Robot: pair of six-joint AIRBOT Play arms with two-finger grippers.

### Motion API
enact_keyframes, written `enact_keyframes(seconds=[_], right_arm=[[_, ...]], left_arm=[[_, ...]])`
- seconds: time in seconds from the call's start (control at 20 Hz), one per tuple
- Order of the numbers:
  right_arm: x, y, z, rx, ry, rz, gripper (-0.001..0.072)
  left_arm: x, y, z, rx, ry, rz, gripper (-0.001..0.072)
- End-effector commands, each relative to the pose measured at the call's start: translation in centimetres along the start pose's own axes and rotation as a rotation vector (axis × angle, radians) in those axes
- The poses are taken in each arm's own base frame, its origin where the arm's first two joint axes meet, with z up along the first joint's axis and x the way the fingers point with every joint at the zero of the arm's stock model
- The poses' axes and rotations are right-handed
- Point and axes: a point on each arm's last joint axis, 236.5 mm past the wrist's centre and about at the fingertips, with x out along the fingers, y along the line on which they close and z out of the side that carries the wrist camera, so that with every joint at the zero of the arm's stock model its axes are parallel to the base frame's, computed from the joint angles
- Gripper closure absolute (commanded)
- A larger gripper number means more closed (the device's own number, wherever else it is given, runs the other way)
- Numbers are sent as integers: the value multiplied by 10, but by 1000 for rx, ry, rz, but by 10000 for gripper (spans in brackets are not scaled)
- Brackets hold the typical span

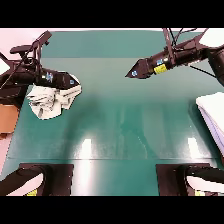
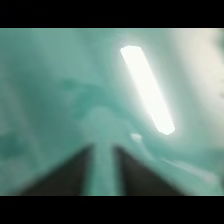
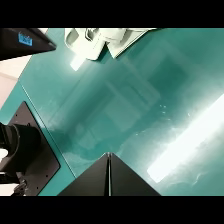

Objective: Fold the shirts.

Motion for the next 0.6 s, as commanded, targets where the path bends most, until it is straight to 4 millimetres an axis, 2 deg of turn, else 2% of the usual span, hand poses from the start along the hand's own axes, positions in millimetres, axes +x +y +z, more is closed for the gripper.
enact_keyframes(seconds=[0.0,0.05,0.2,0.3,0.45,0.55], right_arm=[[-2,-1,-1,59,3,-2,376],[-3,-3,0,69,0,-5,223],[-10,-14,5,82,-24,-23,223],[-18,-24,8,99,-42,-37,223],[-27,-37,12,121,-61,-56,223],[-29,-39,13,125,-66,-60,223]], left_arm=[[-21,101,5,-169,-44,357,40],[-31,129,2,-207,-39,417,28],[-53,207,-14,-404,-35,517,26],[-62,251,-26,-557,-47,526,26],[-66,297,-47,-728,-52,521,26],[-74,321,-58,-786,-62,544,26]])
